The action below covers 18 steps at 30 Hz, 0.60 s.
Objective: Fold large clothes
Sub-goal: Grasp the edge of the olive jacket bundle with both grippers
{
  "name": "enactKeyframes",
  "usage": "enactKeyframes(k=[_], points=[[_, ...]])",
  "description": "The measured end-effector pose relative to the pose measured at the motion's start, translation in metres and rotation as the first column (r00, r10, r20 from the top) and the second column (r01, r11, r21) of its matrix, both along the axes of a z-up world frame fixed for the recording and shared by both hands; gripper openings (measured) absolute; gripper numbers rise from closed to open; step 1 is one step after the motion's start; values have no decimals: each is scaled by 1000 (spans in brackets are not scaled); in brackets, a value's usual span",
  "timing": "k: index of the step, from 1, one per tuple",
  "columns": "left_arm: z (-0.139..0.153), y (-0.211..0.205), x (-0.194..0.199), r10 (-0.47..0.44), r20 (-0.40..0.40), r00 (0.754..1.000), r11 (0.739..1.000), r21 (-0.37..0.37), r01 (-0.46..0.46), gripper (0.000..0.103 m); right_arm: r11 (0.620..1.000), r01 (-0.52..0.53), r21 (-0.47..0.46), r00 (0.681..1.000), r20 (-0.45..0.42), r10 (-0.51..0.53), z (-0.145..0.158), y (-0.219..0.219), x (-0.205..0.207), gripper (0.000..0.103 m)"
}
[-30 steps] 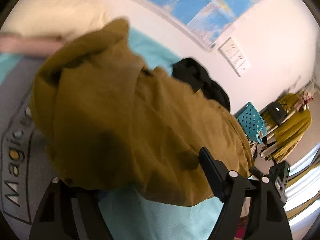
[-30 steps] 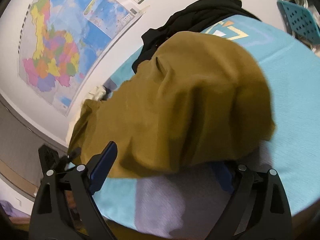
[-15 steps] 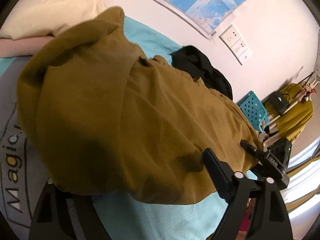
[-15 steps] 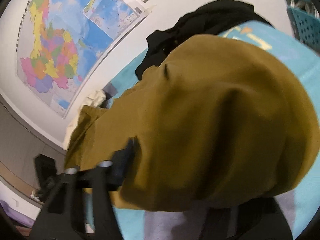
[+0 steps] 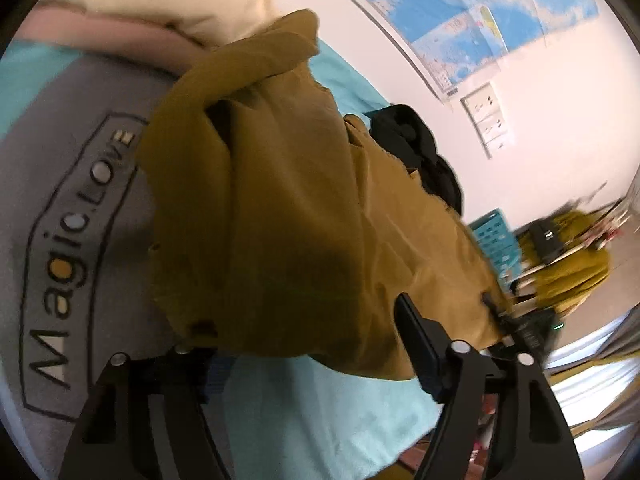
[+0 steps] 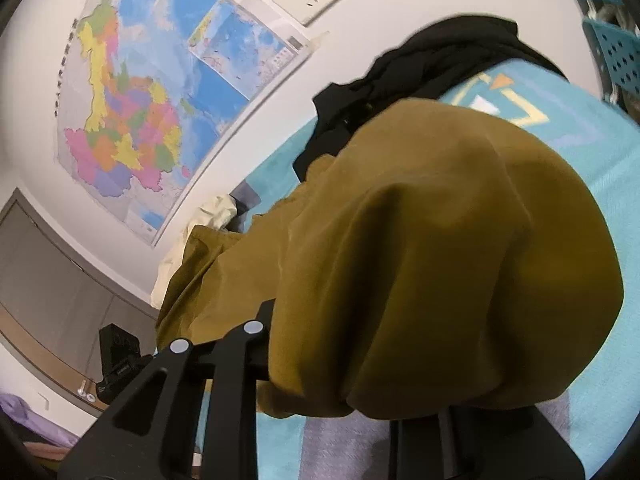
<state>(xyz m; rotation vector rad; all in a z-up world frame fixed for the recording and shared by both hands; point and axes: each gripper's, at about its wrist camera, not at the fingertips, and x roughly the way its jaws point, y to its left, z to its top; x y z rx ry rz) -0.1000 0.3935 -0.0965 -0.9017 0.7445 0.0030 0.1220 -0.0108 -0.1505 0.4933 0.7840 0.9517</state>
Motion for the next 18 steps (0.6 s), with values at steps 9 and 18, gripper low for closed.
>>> enactKeyframes(k=[9, 18], points=[[12, -14, 30, 46, -32, 998, 982, 184, -40, 80, 1000, -12, 6, 999, -47, 12, -10, -2, 4, 30], [14, -11, 45, 72, -63, 995, 961, 271, -52, 62, 1000, -11, 13, 996, -88, 12, -20, -1, 7, 40]])
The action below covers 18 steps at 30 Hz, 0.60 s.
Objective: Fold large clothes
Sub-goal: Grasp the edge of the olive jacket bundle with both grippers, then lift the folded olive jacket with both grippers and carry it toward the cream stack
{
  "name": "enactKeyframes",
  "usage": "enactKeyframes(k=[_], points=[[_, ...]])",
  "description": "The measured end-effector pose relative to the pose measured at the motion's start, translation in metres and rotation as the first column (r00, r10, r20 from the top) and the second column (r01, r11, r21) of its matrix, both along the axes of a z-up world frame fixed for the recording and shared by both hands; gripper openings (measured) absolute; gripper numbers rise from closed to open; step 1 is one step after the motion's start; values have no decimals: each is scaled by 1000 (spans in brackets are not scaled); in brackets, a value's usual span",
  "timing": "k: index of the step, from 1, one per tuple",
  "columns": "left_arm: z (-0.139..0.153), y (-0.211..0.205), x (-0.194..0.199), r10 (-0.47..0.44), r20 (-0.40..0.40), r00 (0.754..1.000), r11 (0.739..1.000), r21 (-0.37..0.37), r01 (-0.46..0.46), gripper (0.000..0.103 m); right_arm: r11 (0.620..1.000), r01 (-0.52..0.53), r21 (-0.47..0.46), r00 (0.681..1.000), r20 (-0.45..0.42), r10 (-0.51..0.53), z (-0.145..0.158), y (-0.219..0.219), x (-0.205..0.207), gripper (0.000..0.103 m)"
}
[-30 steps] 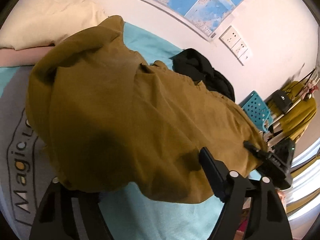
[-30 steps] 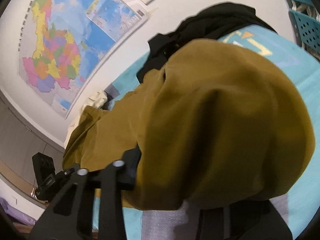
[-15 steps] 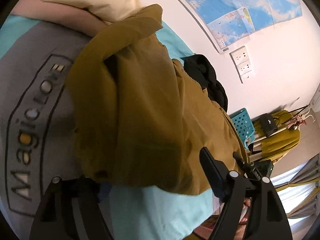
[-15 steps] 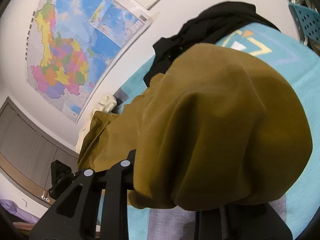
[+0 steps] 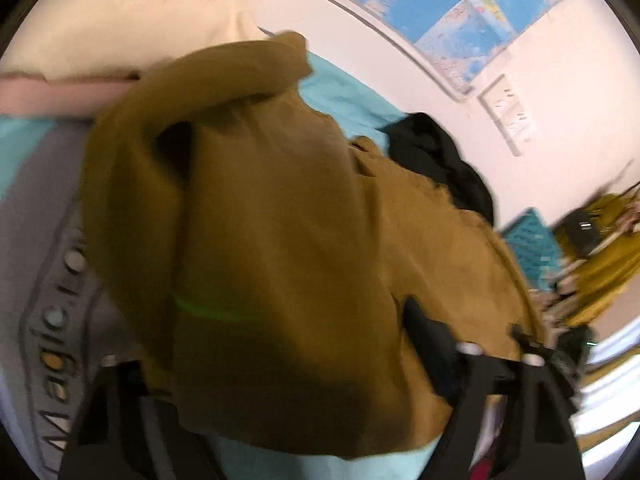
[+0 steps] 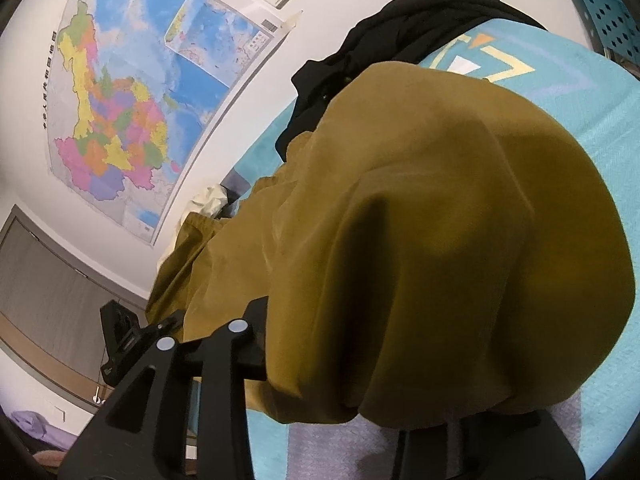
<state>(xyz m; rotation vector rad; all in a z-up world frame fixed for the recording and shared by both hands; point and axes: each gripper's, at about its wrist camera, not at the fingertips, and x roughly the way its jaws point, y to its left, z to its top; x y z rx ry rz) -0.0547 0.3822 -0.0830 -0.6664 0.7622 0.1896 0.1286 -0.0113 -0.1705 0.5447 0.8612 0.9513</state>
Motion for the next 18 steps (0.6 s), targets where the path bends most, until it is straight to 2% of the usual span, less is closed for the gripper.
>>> enactKeyframes(k=[1, 3, 5, 7, 15, 18], points=[[0, -2, 2, -9, -13, 1000, 1000, 25, 9, 61, 1000, -1, 2, 1000, -10, 1, -2, 1, 1, 45], [1, -2, 2, 1, -9, 1000, 1000, 30, 0, 55, 1000, 2, -6, 1000, -4, -2, -3, 3, 0, 46], [2, -4, 2, -2, -15, 1000, 998, 55, 3, 55, 1000, 3, -14, 1000, 1, -3, -1, 5, 0, 46], [3, -7, 1, 1, -33, 999, 996, 84, 1, 57, 1000, 3, -17, 1000, -3, -3, 0, 7, 1, 48], [2, -11, 8, -13, -37, 999, 994, 109, 17, 70, 997, 27, -68, 999, 37, -24, 4, 24, 2, 54], [2, -13, 10, -14, -39, 999, 993, 120, 19, 70, 996, 31, -80, 998, 48, -27, 4, 27, 3, 54]])
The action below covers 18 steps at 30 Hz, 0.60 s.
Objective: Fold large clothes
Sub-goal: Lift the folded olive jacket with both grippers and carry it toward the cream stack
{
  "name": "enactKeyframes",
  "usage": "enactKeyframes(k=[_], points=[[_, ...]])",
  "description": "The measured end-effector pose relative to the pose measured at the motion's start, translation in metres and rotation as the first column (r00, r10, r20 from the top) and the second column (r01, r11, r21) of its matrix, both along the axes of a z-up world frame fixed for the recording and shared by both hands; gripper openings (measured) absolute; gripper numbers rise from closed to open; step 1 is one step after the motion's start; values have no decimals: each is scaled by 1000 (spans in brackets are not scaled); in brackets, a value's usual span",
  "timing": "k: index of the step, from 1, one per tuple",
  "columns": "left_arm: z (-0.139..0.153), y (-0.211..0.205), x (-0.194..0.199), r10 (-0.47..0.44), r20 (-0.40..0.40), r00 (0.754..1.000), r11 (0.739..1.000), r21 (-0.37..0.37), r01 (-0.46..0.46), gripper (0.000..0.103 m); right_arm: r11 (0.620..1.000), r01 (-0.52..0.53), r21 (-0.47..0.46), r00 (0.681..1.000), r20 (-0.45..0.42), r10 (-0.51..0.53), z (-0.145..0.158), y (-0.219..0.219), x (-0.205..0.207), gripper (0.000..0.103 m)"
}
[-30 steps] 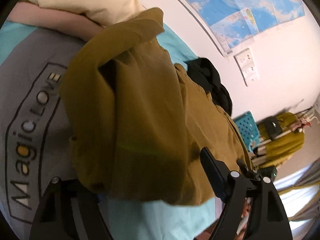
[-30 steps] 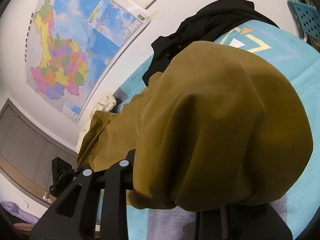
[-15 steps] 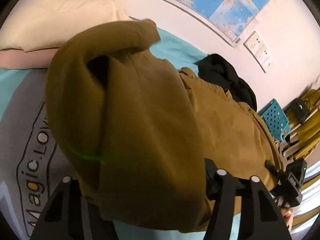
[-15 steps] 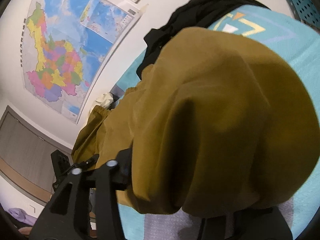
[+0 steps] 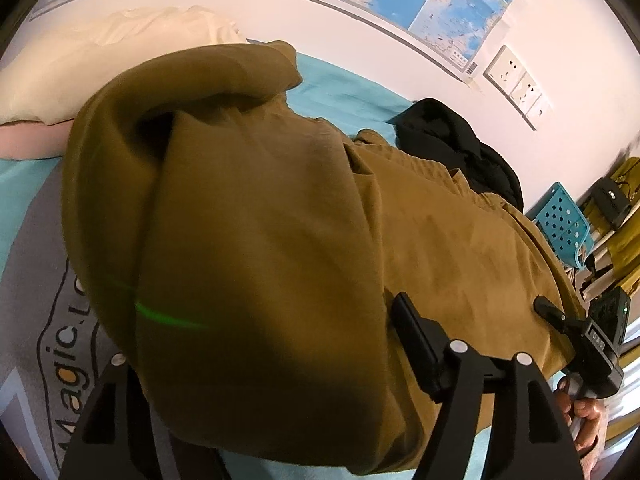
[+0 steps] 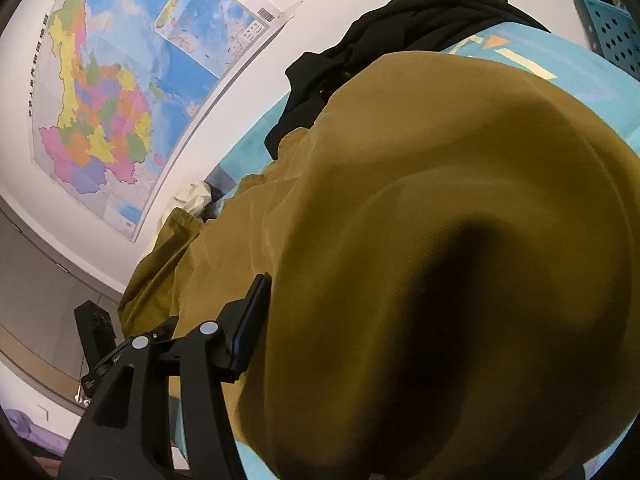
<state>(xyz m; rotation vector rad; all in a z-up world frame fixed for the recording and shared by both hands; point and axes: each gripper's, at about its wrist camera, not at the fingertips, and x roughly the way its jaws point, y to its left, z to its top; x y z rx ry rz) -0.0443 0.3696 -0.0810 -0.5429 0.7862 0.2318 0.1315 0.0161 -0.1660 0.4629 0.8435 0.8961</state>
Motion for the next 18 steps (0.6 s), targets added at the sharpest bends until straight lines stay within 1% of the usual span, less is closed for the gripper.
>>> enactKeyframes(k=[2, 4, 5, 7, 8, 10, 11, 12, 13, 14, 15, 17, 18], points=[[0, 0, -2, -2, -1, 1000, 1000, 8, 2, 69, 1000, -5, -5, 1000, 7, 5, 0, 1, 0, 53], [0, 1, -3, 4, 1, 1000, 1000, 6, -4, 64, 1000, -16, -9, 1000, 10, 16, -1, 1, 1, 46], [0, 0, -3, 2, 2, 1000, 1000, 9, -2, 62, 1000, -20, -12, 1000, 14, 20, -1, 1, 0, 45], [2, 0, -4, -3, 8, 1000, 1000, 18, 3, 58, 999, -32, -19, 999, 27, 32, 1, 2, -1, 40], [2, -1, -4, -8, 10, 1000, 1000, 24, 8, 56, 999, -35, -21, 999, 31, 36, 2, 2, -2, 39], [2, 0, -3, -24, 13, 1000, 999, 30, 24, 56, 999, -42, -23, 999, 27, 43, 2, 3, 0, 39], [1, 2, -2, -30, 15, 999, 999, 24, 30, 59, 999, -41, -15, 999, 6, 41, 0, 2, 3, 40], [-2, 4, -1, -35, 17, 999, 999, 6, 35, 65, 999, -33, -6, 999, -15, 33, -2, 2, 5, 44], [-4, 6, 0, -40, 27, 999, 999, -24, 40, 69, 1000, -31, 0, 999, -19, 31, -3, 2, 6, 46], [-4, 9, 1, -51, 47, 998, 997, -54, 53, 76, 999, -32, -3, 999, -15, 32, -2, 3, 6, 47], [-4, 9, 3, -56, 51, 997, 996, -66, 59, 81, 999, -35, -10, 999, -13, 35, -1, 6, 7, 50], [-4, 9, 8, -65, 62, 996, 994, -82, 70, 87, 1000, -29, -4, 999, -19, 29, 0, 8, 10, 53], [-5, 10, 10, -64, 70, 996, 994, -88, 70, 87, 1000, -23, -3, 999, -22, 23, 1, 8, 9, 53]])
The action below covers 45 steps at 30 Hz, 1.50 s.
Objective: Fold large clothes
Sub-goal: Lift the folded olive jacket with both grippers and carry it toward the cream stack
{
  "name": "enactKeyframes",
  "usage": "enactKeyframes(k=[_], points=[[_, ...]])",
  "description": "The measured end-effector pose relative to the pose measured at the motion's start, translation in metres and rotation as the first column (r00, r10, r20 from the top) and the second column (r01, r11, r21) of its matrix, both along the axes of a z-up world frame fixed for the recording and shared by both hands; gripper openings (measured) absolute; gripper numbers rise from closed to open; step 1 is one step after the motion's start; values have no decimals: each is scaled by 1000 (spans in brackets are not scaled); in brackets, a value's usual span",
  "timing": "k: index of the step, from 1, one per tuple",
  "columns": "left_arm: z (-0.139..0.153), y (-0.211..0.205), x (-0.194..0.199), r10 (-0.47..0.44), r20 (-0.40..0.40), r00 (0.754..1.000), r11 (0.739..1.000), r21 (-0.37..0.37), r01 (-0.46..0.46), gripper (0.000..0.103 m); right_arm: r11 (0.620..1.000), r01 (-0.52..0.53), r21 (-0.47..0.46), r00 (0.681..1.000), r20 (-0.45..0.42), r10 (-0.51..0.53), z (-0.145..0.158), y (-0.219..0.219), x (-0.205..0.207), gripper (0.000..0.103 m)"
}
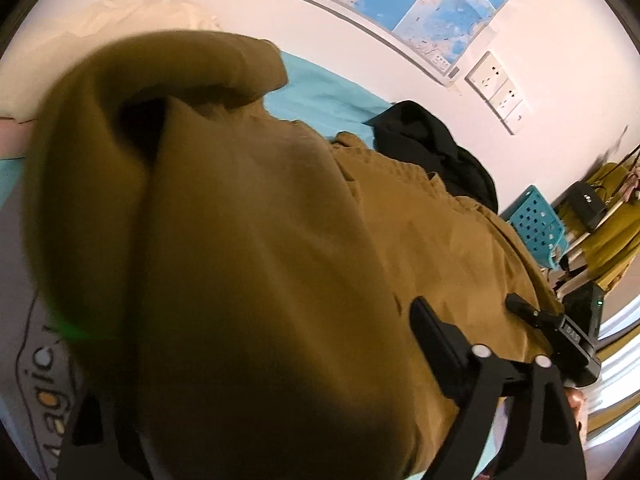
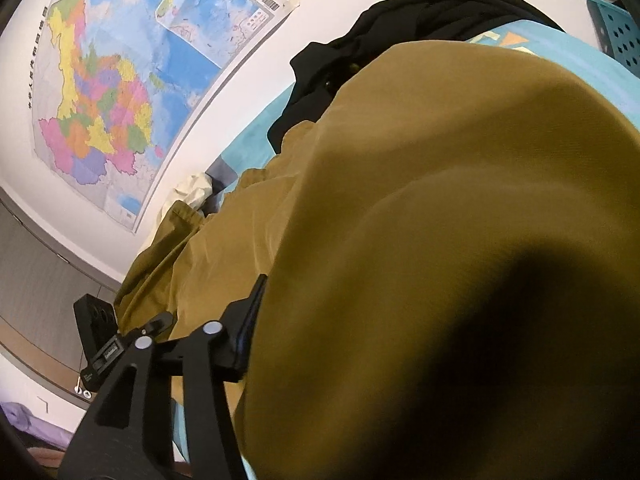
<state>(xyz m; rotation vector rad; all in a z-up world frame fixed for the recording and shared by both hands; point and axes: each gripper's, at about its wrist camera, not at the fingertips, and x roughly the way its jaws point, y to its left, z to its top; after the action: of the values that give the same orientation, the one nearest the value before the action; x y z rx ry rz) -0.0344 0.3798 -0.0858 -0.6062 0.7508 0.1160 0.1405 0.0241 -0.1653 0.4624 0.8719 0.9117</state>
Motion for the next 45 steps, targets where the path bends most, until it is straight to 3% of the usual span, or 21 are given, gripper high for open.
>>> enactKeyframes(k=[2, 3, 6, 12, 20, 25, 29, 35, 36, 40, 45], points=[[-1, 2, 3, 9, -4, 1000, 1000, 6, -9, 83, 1000, 5, 3, 1000, 1, -5, 1, 2, 2, 53], [0, 2, 5, 17, -14, 1000, 1000, 20, -16, 70, 1000, 7, -1, 1000, 8, -7, 1, 3, 1, 50], [0, 3, 8, 22, -35, 999, 999, 33, -21, 52, 1000, -5, -3, 999, 35, 5, 3, 3, -2, 39], [13, -1, 10, 14, -25, 1000, 997, 70, -13, 35, 1000, -14, 0, 996, 91, 14, 24, 3, -6, 24], [58, 4, 16, -55, 24, 998, 992, 115, 52, 27, 998, -58, -5, 960, 273, 57, 100, 12, -18, 19], [120, 11, 12, -102, 128, 987, 980, 185, 77, 26, 995, -93, 37, 907, 416, 69, 164, 20, -29, 19], [171, 28, 0, -101, 232, 968, 966, 257, 39, 26, 988, -141, 68, 856, 510, 87, 211, 42, -31, 19], [225, 82, -20, -15, 313, 950, 923, 370, -107, 26, 962, -250, 107, 797, 588, 142, 257, 124, -22, 19], [230, 96, -22, 15, 315, 949, 909, 391, -144, 26, 956, -267, 119, 798, 583, 150, 260, 138, -19, 19], [239, 149, -34, 148, 325, 934, 850, 441, -288, 26, 930, -345, 126, 785, 582, 212, 269, 210, -15, 19], [233, 211, -45, 283, 312, 907, 784, 469, -406, 26, 904, -418, 90, 747, 601, 285, 265, 296, -24, 19]])
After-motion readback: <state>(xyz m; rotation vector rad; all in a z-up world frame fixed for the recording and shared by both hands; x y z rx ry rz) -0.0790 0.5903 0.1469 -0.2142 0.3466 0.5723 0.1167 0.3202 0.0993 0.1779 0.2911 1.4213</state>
